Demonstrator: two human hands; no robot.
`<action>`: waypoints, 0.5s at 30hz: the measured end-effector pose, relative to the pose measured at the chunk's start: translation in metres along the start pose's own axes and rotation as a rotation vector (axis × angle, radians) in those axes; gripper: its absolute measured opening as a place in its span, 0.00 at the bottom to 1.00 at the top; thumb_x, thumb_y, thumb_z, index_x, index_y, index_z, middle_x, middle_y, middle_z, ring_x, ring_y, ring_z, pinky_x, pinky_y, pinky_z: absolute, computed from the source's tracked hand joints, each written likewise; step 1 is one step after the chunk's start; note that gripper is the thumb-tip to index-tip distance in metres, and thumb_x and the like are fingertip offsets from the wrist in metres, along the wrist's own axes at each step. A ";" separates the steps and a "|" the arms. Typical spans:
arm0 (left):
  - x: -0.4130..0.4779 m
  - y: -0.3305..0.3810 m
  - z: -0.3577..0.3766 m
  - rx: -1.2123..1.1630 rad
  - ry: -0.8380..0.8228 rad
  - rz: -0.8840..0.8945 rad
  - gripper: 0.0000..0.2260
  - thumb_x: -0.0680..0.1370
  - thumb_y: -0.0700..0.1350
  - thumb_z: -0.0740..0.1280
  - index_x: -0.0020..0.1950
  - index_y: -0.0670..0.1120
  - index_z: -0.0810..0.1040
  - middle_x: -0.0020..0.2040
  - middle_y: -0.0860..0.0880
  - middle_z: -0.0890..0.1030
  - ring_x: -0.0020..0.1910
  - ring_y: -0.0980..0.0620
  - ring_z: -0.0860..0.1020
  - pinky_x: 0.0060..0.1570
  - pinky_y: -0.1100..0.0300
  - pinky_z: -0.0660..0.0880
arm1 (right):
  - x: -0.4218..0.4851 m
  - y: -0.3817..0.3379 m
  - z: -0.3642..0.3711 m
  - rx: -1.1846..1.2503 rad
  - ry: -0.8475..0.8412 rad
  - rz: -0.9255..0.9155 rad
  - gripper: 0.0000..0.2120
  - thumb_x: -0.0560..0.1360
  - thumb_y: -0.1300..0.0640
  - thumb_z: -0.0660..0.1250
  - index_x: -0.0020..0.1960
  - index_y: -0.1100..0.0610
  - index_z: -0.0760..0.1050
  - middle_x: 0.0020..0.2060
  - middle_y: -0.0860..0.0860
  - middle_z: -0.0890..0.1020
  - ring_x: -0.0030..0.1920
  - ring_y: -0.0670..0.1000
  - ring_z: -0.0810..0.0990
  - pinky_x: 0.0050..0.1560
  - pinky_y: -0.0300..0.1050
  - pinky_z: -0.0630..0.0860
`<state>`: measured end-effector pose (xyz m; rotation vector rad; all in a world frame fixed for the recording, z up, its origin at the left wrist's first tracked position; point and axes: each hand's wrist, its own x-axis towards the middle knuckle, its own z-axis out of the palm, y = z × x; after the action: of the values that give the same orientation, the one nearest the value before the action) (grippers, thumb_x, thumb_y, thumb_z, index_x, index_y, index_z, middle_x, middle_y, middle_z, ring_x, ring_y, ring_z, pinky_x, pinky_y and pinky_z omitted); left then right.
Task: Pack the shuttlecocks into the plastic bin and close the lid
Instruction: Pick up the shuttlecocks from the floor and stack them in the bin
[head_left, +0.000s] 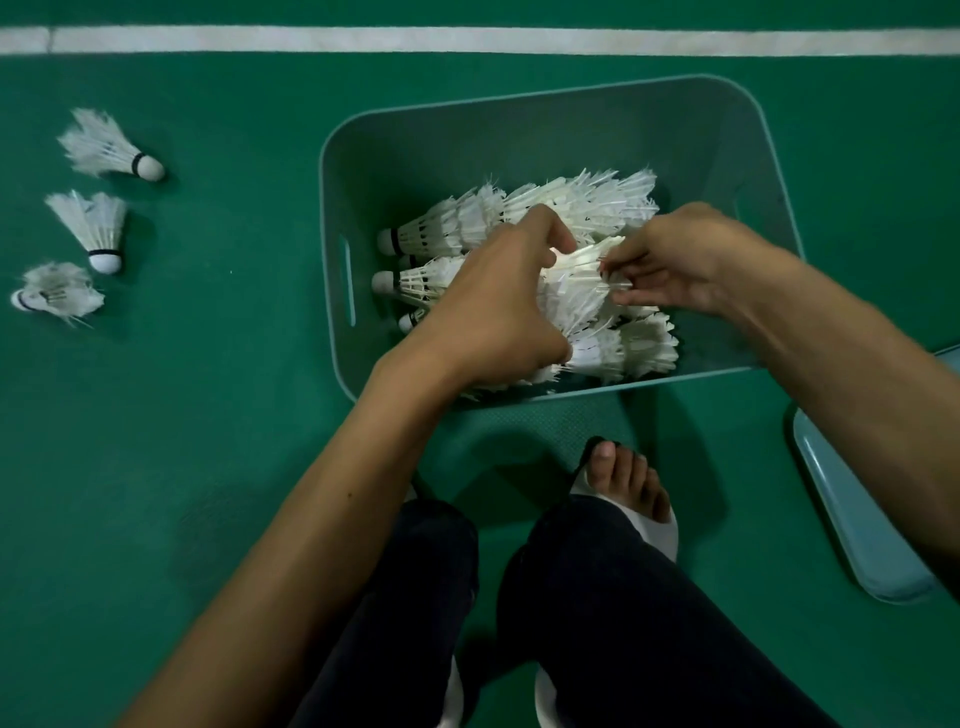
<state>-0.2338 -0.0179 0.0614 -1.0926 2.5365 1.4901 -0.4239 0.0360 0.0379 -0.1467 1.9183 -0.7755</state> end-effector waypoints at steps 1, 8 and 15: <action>0.000 0.000 0.000 -0.007 0.011 0.007 0.30 0.67 0.37 0.79 0.64 0.52 0.71 0.63 0.51 0.75 0.59 0.54 0.74 0.46 0.68 0.71 | -0.001 0.001 -0.001 0.011 0.019 -0.007 0.05 0.78 0.66 0.68 0.43 0.63 0.79 0.37 0.57 0.84 0.34 0.50 0.84 0.34 0.45 0.84; 0.004 0.002 -0.005 0.031 -0.054 0.097 0.37 0.69 0.37 0.78 0.72 0.53 0.65 0.67 0.52 0.73 0.59 0.55 0.76 0.48 0.61 0.78 | -0.054 0.018 -0.006 -0.481 0.390 -0.719 0.11 0.70 0.58 0.65 0.46 0.55 0.86 0.36 0.48 0.84 0.38 0.49 0.83 0.47 0.44 0.81; 0.011 -0.002 0.007 -0.069 0.000 0.220 0.45 0.68 0.43 0.79 0.81 0.51 0.61 0.77 0.50 0.68 0.76 0.54 0.67 0.71 0.54 0.70 | -0.074 0.023 -0.017 -0.742 -0.108 -0.830 0.09 0.72 0.53 0.75 0.52 0.50 0.84 0.49 0.45 0.86 0.49 0.51 0.85 0.55 0.58 0.81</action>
<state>-0.2428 -0.0192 0.0522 -0.8428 2.6993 1.6355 -0.3980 0.0935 0.0869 -1.4713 1.9366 -0.4977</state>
